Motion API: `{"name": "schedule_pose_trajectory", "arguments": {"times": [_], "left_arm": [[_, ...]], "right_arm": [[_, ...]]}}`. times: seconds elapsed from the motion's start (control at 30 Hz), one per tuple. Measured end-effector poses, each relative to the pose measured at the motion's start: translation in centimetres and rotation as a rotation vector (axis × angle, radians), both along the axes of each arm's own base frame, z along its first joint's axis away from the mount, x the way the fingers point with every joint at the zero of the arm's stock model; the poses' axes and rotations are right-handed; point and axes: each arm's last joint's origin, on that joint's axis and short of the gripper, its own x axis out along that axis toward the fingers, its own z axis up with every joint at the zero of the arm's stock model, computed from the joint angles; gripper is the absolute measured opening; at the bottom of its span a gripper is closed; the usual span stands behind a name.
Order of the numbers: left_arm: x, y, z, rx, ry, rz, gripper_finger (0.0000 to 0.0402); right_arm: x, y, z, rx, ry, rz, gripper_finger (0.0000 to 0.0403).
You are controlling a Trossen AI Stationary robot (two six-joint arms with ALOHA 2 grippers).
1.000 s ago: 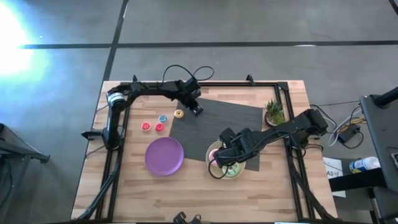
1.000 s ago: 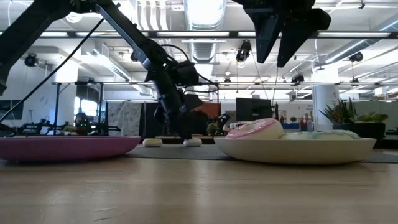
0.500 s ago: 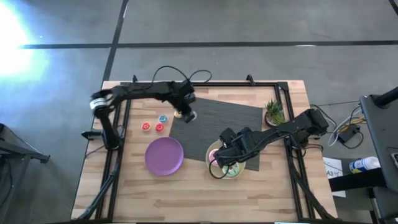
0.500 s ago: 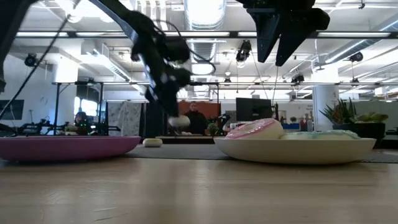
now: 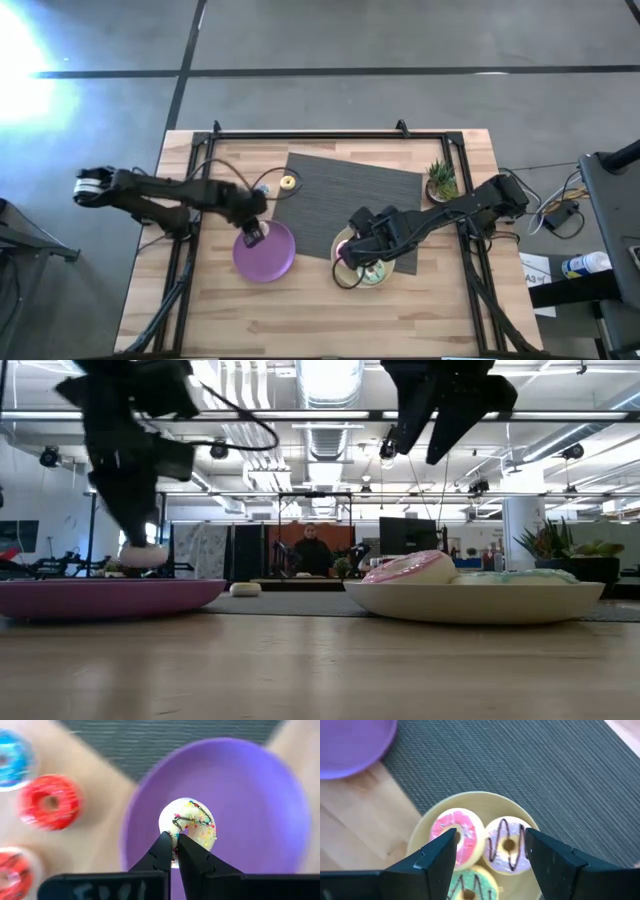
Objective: Pick & Place donuts
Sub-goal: Put the small white donut on the purple plate, then put the small orange donut on the purple plate
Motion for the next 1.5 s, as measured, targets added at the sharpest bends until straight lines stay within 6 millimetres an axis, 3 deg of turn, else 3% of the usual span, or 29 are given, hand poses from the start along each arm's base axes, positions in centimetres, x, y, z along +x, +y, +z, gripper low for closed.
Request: {"name": "schedule_pose_trajectory", "arguments": {"times": [0.13, 0.4, 0.57, 0.73, 0.87, 1.07, 1.3, 1.5], "left_arm": [[-1.3, -0.4, -1.2, 0.034, -0.038, 0.107, 0.0010], [-1.9, -0.5, -2.5, -0.057, -0.022, 0.162, 0.0084], [-2.4, -0.5, -1.2, -0.032, 0.037, 0.173, 0.0102], [-3.1, 0.0, 1.1, 0.116, 0.061, 0.216, 0.0103], [-4.3, 1.4, 1.7, 0.227, 0.138, 0.336, 0.0103], [-6.0, 4.7, 0.1, 0.183, 0.248, 0.454, 0.0103], [-6.9, 8.0, -0.1, 0.090, 0.175, 0.613, 0.0103], [-6.8, 9.1, -0.6, 0.063, 0.164, 0.700, 0.0103]], "right_arm": [[0.4, -0.1, 0.1, 0.004, -0.028, 0.014, 0.0224], [0.6, -0.2, 0.2, 0.012, -0.043, 0.002, 0.0224], [0.6, -0.2, 0.2, 0.016, -0.050, -0.003, 0.0224], [0.6, -0.2, 0.2, 0.017, -0.054, -0.002, 0.0224], [0.7, -0.2, 0.1, 0.017, -0.054, -0.001, 0.0224], [0.7, -0.2, 0.1, 0.011, -0.048, 0.014, 0.0224], [0.7, -0.2, 0.1, 0.008, -0.046, 0.023, 0.0224], [0.6, -0.2, -0.1, 0.006, -0.040, 0.024, 0.0224]]}}
